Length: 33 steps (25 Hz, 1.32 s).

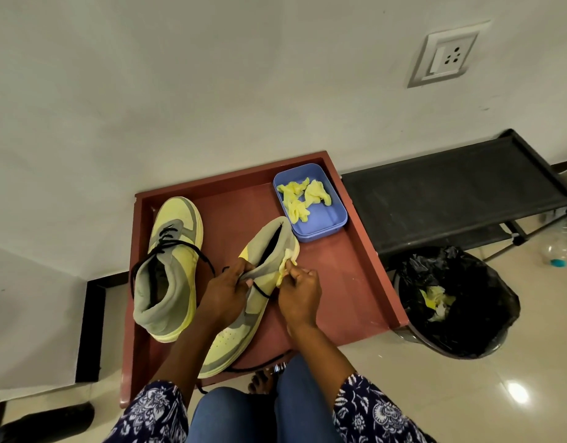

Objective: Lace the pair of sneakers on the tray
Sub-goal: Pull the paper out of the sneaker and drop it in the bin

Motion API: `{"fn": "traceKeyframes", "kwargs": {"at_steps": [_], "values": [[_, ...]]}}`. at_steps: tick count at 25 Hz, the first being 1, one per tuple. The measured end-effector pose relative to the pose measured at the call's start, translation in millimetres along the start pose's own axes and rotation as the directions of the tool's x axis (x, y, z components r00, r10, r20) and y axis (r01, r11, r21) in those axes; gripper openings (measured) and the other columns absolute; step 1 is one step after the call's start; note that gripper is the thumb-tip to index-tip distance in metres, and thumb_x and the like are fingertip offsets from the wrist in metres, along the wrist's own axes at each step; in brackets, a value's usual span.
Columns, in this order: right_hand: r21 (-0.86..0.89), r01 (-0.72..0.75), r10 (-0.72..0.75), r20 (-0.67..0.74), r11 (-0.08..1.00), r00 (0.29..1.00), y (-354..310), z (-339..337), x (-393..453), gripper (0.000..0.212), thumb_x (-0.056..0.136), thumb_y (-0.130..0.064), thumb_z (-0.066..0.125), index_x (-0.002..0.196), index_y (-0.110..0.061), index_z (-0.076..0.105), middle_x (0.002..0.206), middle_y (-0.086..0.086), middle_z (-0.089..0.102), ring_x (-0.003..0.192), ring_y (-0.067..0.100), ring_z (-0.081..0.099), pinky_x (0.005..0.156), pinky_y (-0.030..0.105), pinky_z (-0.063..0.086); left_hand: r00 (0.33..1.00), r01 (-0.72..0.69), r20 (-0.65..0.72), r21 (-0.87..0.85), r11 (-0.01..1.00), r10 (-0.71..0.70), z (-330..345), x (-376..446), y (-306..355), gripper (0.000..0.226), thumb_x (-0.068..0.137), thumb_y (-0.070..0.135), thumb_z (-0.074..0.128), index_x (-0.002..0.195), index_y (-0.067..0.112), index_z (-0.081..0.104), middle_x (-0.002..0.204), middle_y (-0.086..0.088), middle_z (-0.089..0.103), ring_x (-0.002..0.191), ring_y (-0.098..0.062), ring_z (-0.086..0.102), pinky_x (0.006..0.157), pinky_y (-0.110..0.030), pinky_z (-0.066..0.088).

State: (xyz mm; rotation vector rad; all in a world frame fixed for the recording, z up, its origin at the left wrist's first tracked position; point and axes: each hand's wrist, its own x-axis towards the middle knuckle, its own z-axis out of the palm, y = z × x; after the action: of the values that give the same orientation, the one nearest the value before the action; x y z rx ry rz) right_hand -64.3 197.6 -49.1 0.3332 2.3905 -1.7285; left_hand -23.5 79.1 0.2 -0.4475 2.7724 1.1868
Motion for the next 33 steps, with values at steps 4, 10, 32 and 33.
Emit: {"fn": "traceKeyframes", "kwargs": {"at_steps": [4, 10, 32, 33], "values": [[0.038, -0.017, 0.018, -0.050, 0.999, 0.999, -4, -4, -2, 0.026, 0.091, -0.006, 0.053, 0.114, -0.004, 0.064, 0.102, 0.010, 0.055, 0.090, 0.016, 0.054, 0.080, 0.016, 0.039, 1.000, 0.002, 0.011, 0.001, 1.000, -0.002, 1, -8, 1, 0.011, 0.092, 0.007, 0.048, 0.102, 0.008, 0.052, 0.062, 0.007, 0.046, 0.052, -0.009, 0.043, 0.060, -0.032, 0.041], [-0.007, -0.010, 0.010, -0.036, 1.000, 0.999, -7, -9, 15, 0.026, 0.091, -0.005, 0.051, 0.113, -0.002, 0.065, 0.105, 0.015, 0.058, 0.095, 0.021, 0.055, 0.085, 0.023, 0.042, 1.000, 0.004, 0.001, 0.024, 1.000, -0.005, 4, -11, 0, 0.013, 0.090, 0.003, 0.046, 0.100, 0.009, 0.051, 0.077, -0.007, 0.057, 0.062, -0.021, 0.052, 0.062, -0.029, 0.040], [-0.101, 0.122, -0.108, 0.135, 0.987, 0.985, -26, 0, 44, 0.034, 0.087, 0.002, 0.045, 0.115, -0.003, 0.063, 0.095, 0.011, 0.054, 0.089, 0.018, 0.049, 0.076, 0.024, 0.036, 0.989, 0.063, -0.132, -0.068, 0.996, -0.071, 0, 14, 13, 0.012, 0.092, 0.006, 0.045, 0.091, 0.018, 0.049, 0.060, 0.004, 0.044, 0.055, -0.009, 0.042, 0.051, -0.022, 0.033], [-0.084, 0.102, -0.090, 0.136, 0.991, 0.987, -28, -2, 39, 0.036, 0.088, 0.001, 0.046, 0.121, -0.006, 0.060, 0.103, 0.011, 0.055, 0.093, 0.015, 0.049, 0.079, 0.021, 0.038, 0.987, 0.069, -0.135, -0.086, 0.994, -0.081, -1, 11, 12, 0.013, 0.092, 0.006, 0.045, 0.090, 0.019, 0.048, 0.061, 0.004, 0.045, 0.057, -0.010, 0.043, 0.053, -0.024, 0.034]]}}
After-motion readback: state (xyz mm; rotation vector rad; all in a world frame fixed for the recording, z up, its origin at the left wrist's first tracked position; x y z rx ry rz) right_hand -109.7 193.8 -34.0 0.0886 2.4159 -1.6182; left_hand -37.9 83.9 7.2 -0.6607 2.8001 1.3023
